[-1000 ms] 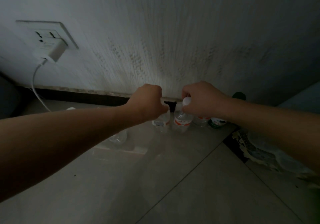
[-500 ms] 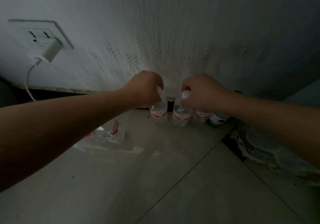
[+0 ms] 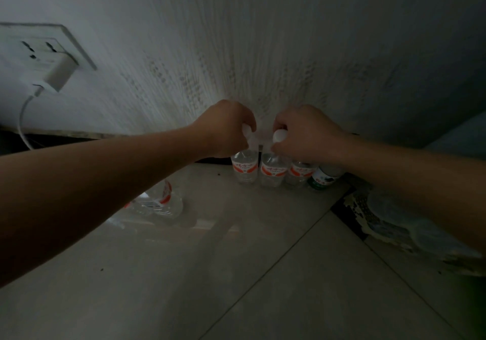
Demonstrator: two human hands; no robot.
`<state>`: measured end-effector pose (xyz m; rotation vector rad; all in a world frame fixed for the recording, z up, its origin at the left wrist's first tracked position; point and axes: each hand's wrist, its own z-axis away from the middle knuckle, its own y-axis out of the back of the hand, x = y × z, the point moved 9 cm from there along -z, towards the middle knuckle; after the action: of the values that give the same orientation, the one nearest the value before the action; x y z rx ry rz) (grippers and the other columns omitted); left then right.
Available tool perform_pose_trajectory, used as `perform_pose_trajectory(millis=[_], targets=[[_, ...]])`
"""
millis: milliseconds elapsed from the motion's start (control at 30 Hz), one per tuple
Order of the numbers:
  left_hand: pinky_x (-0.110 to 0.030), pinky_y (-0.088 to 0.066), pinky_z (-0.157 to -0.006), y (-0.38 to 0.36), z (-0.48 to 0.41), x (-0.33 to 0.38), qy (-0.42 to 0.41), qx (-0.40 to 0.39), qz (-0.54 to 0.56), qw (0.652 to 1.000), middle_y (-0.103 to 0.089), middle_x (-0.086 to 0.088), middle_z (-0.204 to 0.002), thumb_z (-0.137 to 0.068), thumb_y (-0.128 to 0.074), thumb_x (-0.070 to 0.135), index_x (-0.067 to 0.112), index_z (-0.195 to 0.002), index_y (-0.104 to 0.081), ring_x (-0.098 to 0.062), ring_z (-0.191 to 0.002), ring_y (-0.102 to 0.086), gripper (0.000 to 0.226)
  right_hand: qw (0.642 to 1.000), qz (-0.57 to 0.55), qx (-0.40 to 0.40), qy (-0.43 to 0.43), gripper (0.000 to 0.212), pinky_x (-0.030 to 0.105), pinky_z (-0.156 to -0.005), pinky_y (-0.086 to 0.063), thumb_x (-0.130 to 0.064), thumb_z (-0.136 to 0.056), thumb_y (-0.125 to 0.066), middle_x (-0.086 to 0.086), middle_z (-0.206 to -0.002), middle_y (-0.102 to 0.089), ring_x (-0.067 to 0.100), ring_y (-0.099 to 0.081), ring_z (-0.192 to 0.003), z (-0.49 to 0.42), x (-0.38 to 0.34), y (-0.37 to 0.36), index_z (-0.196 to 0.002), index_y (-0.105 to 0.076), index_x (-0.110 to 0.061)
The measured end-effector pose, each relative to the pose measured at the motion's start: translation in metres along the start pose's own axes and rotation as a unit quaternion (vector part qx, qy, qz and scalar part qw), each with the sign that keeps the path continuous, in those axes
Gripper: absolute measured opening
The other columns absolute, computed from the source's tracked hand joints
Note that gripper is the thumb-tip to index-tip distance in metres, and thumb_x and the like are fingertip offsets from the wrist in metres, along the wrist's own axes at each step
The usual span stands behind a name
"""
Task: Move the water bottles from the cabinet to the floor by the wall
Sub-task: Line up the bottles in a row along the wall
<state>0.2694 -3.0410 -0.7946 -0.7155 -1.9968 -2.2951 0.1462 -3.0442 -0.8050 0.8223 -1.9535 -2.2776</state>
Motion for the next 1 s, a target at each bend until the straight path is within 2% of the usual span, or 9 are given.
perform_pose_trajectory(millis=[167,367,500,733,900,1000], targets=[[-0.029,-0.046,-0.08,-0.005,-0.002,0.001,-0.005,-0.01,-0.005,1.0,-0.067,-0.003,-0.111,-0.074,-0.074,0.015,0.022,-0.11,-0.071,-0.02,-0.103,-0.06,0.037,1.0,0.001,0.025,0.014,0.023,0.026,-0.061,-0.043,-0.029,-0.074,-0.074,0.001,-0.086,-0.066,0.015,-0.058,-0.075,0.0,-0.001,0.0,-0.092,-0.069,-0.015],[-0.027,-0.042,-0.077,-0.008,-0.005,0.002,-0.016,-0.004,-0.002,1.0,-0.067,-0.002,-0.107,-0.075,-0.071,0.013,0.022,-0.108,-0.071,-0.02,-0.101,-0.06,0.035,0.999,-0.004,0.031,0.018,0.021,0.032,-0.065,-0.05,-0.027,-0.076,-0.072,0.003,-0.087,-0.066,0.017,-0.061,-0.077,-0.002,0.001,-0.001,-0.091,-0.069,-0.013],[-0.027,-0.041,-0.076,-0.009,-0.006,0.006,-0.03,-0.004,-0.003,1.0,-0.066,-0.004,-0.106,-0.074,-0.07,0.012,0.02,-0.108,-0.072,-0.021,-0.1,-0.06,0.035,1.0,-0.009,0.025,0.014,0.019,0.027,-0.061,-0.044,-0.026,-0.077,-0.071,0.003,-0.086,-0.066,0.015,-0.058,-0.073,-0.005,0.006,-0.003,-0.09,-0.069,-0.012],[-0.035,-0.05,-0.082,-0.016,-0.009,0.005,-0.041,-0.015,-0.007,0.999,-0.066,-0.005,-0.108,-0.074,-0.07,0.015,0.022,-0.108,-0.071,-0.024,-0.1,-0.061,0.034,0.999,-0.006,0.03,0.017,0.023,0.031,-0.066,-0.048,-0.027,-0.077,-0.072,0.004,-0.089,-0.067,0.019,-0.061,-0.08,-0.003,0.011,-0.004,-0.094,-0.069,-0.012],[-0.041,-0.051,-0.086,-0.018,-0.011,0.006,-0.048,-0.021,-0.006,0.999,-0.064,-0.007,-0.111,-0.073,-0.07,0.015,0.021,-0.109,-0.069,-0.025,-0.102,-0.06,0.036,0.999,-0.013,0.037,0.018,0.022,0.026,-0.063,-0.04,-0.028,-0.078,-0.072,0.004,-0.088,-0.068,0.015,-0.058,-0.076,-0.004,0.013,-0.005,-0.093,-0.069,-0.012],[-0.043,-0.051,-0.087,-0.021,-0.012,0.005,-0.056,-0.028,-0.007,0.998,-0.063,-0.008,-0.111,-0.072,-0.071,0.014,0.019,-0.112,-0.067,-0.026,-0.103,-0.059,0.04,0.999,-0.019,0.036,0.02,0.02,0.029,-0.064,-0.043,-0.027,-0.078,-0.071,0.005,-0.086,-0.068,0.019,-0.06,-0.077,-0.004,0.014,-0.006,-0.09,-0.068,-0.011]])
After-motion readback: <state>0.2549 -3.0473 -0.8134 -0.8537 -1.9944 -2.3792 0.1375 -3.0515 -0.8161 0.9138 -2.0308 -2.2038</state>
